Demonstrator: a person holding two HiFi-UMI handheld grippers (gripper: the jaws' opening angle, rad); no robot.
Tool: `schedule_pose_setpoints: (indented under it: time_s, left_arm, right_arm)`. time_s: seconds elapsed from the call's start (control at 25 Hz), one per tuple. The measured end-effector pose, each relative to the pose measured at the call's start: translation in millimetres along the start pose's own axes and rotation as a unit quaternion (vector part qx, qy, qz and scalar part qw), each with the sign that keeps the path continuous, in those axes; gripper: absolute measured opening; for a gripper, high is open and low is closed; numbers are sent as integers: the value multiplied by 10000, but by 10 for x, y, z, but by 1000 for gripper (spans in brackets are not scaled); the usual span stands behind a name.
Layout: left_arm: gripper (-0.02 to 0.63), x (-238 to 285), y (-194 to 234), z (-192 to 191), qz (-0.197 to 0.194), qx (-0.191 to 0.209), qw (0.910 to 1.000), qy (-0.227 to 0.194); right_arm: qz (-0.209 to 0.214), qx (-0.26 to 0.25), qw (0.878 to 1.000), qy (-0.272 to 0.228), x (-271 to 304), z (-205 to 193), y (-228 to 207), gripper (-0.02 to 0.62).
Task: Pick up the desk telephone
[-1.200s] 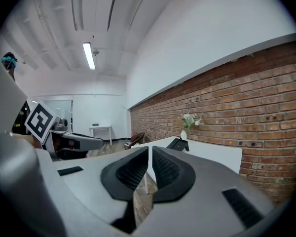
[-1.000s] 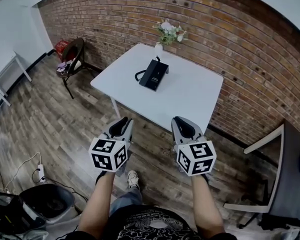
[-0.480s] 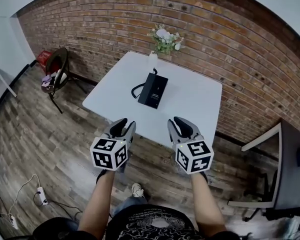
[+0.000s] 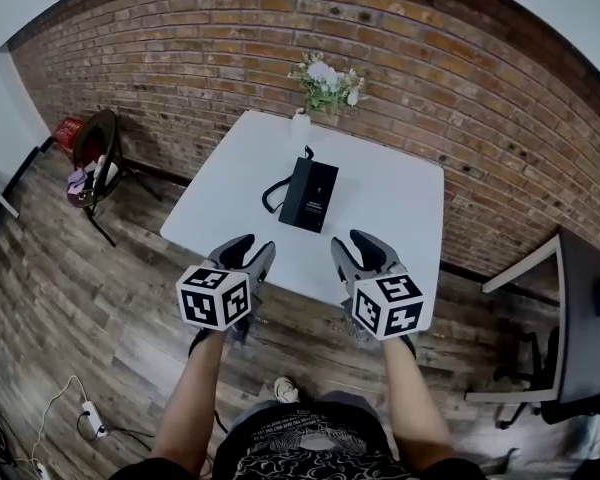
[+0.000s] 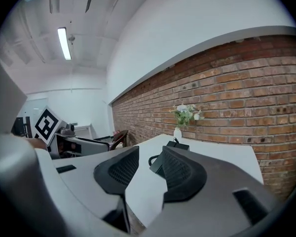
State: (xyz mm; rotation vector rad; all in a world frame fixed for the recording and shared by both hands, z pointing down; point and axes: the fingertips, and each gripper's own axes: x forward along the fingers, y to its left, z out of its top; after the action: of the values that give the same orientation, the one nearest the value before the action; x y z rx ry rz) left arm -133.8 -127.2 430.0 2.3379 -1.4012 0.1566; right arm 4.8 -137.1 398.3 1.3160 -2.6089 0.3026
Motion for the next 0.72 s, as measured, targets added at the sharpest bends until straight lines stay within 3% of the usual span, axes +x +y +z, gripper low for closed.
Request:
schedule_pose_setpoints:
  time_s: [0.44,0.72]
  left_arm:
    - [164,552,296,-13,-567,-92,9973,455]
    - [187,1180,634,-56,-876,-314,9923,820]
  right_arm:
    - [-58,381,9992,144,531,-109,-242,158]
    - [-22,774,9963,383,1094,-263,-579,174]
